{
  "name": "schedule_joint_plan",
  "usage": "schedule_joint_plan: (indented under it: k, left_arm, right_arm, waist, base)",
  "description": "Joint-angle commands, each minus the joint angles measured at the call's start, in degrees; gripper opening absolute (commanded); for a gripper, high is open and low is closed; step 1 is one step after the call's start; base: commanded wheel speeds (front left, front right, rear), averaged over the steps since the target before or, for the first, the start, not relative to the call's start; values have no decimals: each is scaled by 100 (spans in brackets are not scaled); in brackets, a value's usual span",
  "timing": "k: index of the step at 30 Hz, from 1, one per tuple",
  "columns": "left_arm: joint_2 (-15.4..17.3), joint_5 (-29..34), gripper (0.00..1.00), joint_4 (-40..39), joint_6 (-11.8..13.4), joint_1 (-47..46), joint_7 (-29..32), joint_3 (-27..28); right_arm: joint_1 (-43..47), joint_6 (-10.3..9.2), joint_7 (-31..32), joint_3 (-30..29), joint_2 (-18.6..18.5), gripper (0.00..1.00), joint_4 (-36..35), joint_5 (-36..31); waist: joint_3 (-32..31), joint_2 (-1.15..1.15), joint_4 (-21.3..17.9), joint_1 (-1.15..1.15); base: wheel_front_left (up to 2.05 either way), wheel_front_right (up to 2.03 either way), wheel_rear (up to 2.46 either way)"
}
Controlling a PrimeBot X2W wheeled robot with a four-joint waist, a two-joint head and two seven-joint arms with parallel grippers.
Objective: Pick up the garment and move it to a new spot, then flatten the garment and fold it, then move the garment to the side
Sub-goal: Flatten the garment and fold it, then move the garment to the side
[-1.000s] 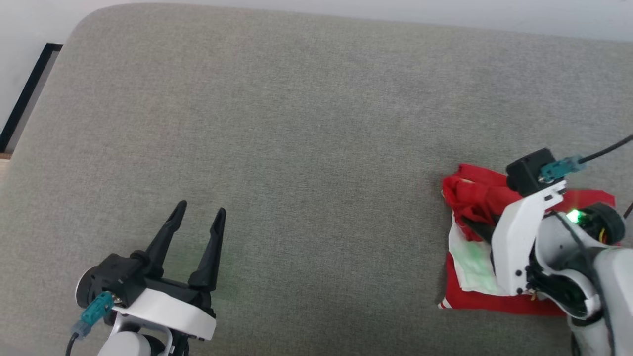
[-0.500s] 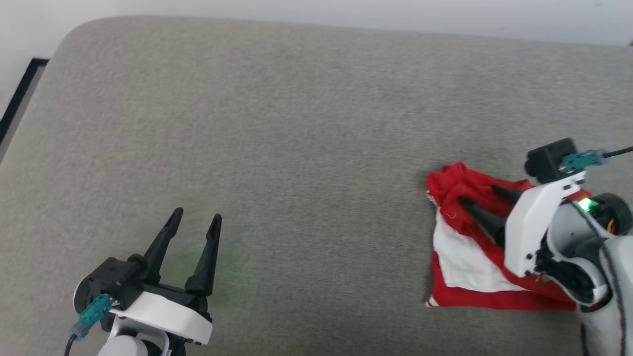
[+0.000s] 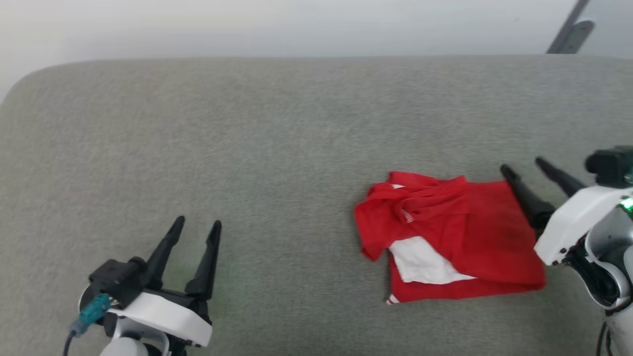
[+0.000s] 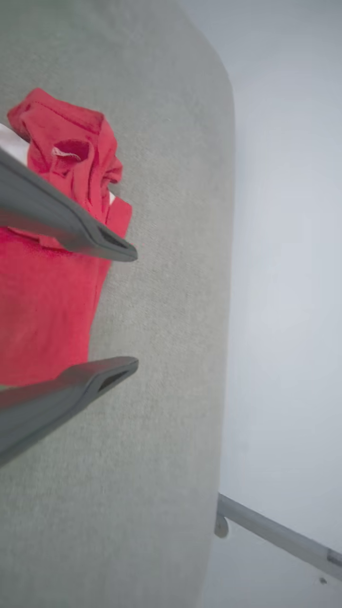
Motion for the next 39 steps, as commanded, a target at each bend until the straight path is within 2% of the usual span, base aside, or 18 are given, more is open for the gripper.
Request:
schedule_joint_plan:
  k: [1,8,11,15,21,27,33,39]
  left_arm:
    - [11,-56,100,45,7,-60,-28,49]
    - [-55,-261,100,139,7,124,-28,631]
    - [-43,-205,100,116,7,262,-28,787]
    - [-37,2,100,25,7,516,-28,950]
    - [-130,166,100,-241,6,960,-28,1254]
    - [-324,319,100,-712,6,1507,-28,1683]
    - [-365,374,100,-891,6,1669,-28,1711]
    - [-332,364,100,-892,6,1457,-29,1634]
  right_arm:
    - [-32,-3,-322,-6,-6,100,82,-70]
    - [-131,-3,-2180,-81,231,100,740,-509]
    - [34,-4,-2687,-115,269,100,927,-642]
    - [328,-3,-2996,-155,300,100,996,-882]
    - [890,-4,-3040,-376,298,100,684,-1059]
    - [1582,-4,-2681,-857,345,100,-30,-1237]
    - [1918,-4,-2380,-1206,510,100,-552,-1449]
    - [1934,-4,-2147,-1257,596,100,-741,-1584]
  waist:
    - [-103,0,-144,0]
    - [-267,0,-483,0]
    - [-363,0,-539,0]
    - [-474,0,-569,0]
    - [-523,0,-563,0]
    - [-487,0,-530,0]
    - [-396,0,-490,0]
    - [-311,0,-451,0]
  base:
    - [0,0,0]
    - [0,0,0]
    - [0,0,0]
    - [0,0,0]
    - [0,0,0]
    - [0,0,0]
    - [0,0,0]
    - [0,0,0]
